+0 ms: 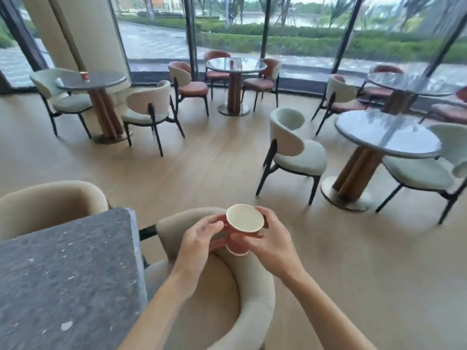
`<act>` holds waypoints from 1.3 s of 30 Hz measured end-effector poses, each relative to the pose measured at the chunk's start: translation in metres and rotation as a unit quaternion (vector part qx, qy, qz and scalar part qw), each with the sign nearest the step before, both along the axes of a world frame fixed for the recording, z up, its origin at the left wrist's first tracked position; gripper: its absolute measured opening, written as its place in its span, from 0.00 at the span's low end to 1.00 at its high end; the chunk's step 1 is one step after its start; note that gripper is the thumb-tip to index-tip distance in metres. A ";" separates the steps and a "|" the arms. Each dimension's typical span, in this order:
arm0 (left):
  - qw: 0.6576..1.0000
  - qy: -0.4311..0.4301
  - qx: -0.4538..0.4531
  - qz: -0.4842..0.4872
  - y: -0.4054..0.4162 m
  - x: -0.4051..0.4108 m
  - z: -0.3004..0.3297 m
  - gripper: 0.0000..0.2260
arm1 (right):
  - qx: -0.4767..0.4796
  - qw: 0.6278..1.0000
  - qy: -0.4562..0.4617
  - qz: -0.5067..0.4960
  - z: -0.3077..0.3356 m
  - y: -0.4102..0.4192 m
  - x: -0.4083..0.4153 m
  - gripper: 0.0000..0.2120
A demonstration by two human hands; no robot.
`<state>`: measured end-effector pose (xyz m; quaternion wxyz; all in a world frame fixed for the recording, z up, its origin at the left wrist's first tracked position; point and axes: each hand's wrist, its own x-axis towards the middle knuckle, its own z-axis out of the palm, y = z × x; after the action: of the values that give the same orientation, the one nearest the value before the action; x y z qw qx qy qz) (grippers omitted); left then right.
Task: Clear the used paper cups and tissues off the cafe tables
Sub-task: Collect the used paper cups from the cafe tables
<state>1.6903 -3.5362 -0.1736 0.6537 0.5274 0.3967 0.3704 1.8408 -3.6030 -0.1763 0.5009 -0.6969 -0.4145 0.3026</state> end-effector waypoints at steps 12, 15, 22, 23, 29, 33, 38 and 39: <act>0.947 -0.010 0.052 -0.318 -0.221 0.266 0.046 0.12 | 0.045 0.954 -0.012 -0.297 0.035 -0.297 0.201 0.27; 0.920 -0.010 0.046 -0.389 -0.304 0.331 0.048 0.12 | 0.048 0.930 -0.006 -0.364 0.039 -0.390 0.244 0.26; 0.850 -0.013 0.037 -0.525 -0.501 0.446 0.045 0.12 | 0.047 0.854 -0.019 -0.517 0.044 -0.609 0.305 0.26; 0.838 -0.012 0.035 -0.545 -0.528 0.455 0.046 0.12 | 0.048 0.838 -0.021 -0.543 0.044 -0.639 0.308 0.26; 0.749 -0.011 0.034 -0.661 -0.678 0.493 0.057 0.11 | 0.057 0.746 -0.026 -0.664 0.051 -0.789 0.292 0.26; 0.672 -0.008 0.034 -0.740 -0.775 0.503 0.060 0.11 | 0.043 0.667 -0.039 -0.743 0.051 -0.875 0.266 0.29; 0.582 -0.024 0.039 -0.812 -0.896 0.502 0.055 0.11 | 0.036 0.567 -0.048 -0.821 0.045 -0.971 0.229 0.28; 0.565 -0.028 0.035 -0.824 -0.918 0.500 0.054 0.11 | 0.034 0.549 -0.049 -0.833 0.044 -0.988 0.221 0.29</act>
<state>2.1908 -4.4544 -0.1195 0.6672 0.6376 -0.2414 -0.3001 2.0614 -4.5913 -0.1325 0.5306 -0.7263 0.3181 -0.2996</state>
